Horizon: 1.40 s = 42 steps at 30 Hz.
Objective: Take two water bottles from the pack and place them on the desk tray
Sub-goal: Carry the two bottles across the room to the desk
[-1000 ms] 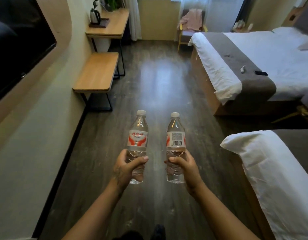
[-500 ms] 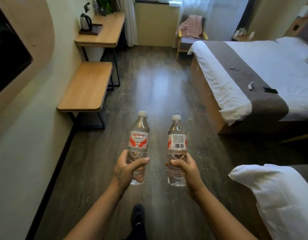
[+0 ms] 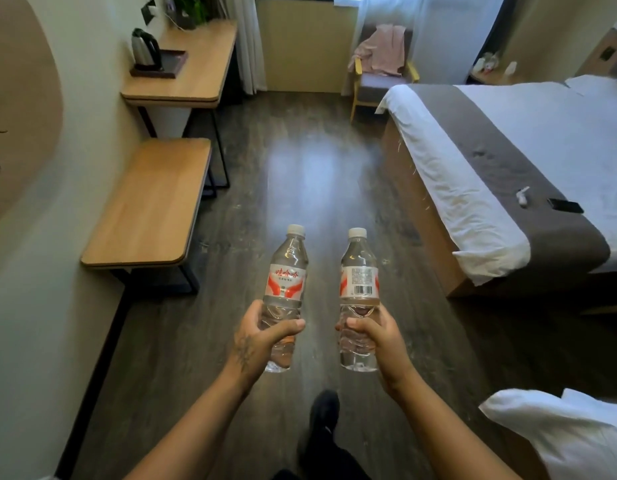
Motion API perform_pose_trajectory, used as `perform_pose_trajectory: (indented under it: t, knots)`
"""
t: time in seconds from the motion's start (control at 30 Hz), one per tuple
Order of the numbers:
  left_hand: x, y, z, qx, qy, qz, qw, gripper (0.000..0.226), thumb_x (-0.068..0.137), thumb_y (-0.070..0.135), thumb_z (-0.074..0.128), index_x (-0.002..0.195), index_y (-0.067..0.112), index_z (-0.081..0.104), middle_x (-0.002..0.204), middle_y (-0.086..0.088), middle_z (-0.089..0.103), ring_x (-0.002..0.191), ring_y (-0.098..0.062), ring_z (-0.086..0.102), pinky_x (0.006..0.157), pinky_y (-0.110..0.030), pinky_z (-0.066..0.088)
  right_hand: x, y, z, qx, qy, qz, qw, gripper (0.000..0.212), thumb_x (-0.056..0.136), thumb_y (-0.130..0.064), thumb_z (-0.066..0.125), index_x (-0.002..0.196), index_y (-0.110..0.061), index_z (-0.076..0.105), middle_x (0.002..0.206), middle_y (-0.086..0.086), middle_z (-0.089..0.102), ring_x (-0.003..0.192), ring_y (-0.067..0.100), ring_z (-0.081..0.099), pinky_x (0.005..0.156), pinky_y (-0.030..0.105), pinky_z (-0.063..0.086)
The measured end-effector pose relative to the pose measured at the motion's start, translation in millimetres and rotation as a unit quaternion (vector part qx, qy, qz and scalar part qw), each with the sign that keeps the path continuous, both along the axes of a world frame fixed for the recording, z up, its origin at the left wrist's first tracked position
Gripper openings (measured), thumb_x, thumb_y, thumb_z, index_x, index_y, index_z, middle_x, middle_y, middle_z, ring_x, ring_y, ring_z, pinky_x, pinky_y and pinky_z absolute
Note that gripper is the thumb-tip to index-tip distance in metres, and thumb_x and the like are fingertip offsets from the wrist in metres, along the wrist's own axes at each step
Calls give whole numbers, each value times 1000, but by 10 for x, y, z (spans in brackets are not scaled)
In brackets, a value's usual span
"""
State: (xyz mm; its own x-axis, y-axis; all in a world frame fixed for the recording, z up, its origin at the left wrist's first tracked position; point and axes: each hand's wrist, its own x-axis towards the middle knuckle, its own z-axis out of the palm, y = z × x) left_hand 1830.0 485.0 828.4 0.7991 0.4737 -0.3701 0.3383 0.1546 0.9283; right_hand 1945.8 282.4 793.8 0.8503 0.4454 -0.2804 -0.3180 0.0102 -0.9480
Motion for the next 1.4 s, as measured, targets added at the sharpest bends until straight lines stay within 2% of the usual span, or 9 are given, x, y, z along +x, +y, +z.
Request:
perform_pose_trajectory:
  t: [0.23,0.37,0.5,0.6,0.77,1.07,1.17,1.27,1.4]
  knots:
    - [1404,483,-34,5,-1,39,999,91,51,57,85,129,15,65,120,-16,78,110,-38,77,103,-61,61,1485,572,-129,1,2,17,1000,68,68,-37,82,131,-14,66,115,22,79,98,33,77,88,48,64]
    - [2105,701,64,7,5,72,997,88,49,54,88,125,13,68,117,-18,79,108,-40,77,102,-65,60,2263,850,-73,12,25,32,999,61,70,-30,82,127,-14,66,105,17,80,89,30,77,78,41,64]
    - [2674,894,116,3,2,92,996,88,49,52,89,126,13,68,118,-17,80,108,-39,78,102,-63,60,2969,1120,-22,13,19,49,999,49,77,-17,77,125,-13,67,104,16,80,92,33,76,81,43,62]
    - [3049,1094,132,-10,-6,102,995,87,50,51,89,126,15,68,118,-16,80,108,-38,78,100,-60,62,3379,1366,13,25,24,48,998,58,70,-25,82,125,-15,67,101,10,82,93,31,78,81,44,64]
    - [3671,1547,78,-26,-18,109,994,81,52,49,89,124,16,71,111,-10,82,102,-34,81,77,-40,63,4005,1842,-34,27,29,62,997,71,67,-34,83,132,-12,64,103,12,81,90,28,79,75,40,65]
    - [4983,2827,-42,-50,-18,98,994,87,48,50,90,125,15,68,115,-16,80,104,-39,79,94,-57,65,5205,3049,-105,-6,17,55,998,69,67,-37,83,131,-15,65,106,13,80,93,31,77,82,44,64]
    - [5407,3273,-31,-61,-21,93,994,85,48,50,90,123,16,69,112,-16,80,97,-35,80,87,-53,66,5595,3465,-57,-9,21,38,999,69,67,-37,83,130,-15,66,107,13,80,94,30,78,83,45,63]
    - [5821,3689,-27,-57,-20,85,995,84,47,52,88,121,17,68,106,-12,80,86,-25,80,74,-38,63,5984,3850,-49,-10,21,29,999,69,67,-35,84,129,-12,66,104,14,79,90,32,76,81,45,63]
    - [6302,4133,-21,-76,-19,87,993,86,50,49,90,124,13,67,105,-14,77,87,-30,75,73,-42,58,6462,4281,-25,1,26,23,999,69,66,-36,84,128,-12,66,99,12,81,86,29,78,75,42,64]
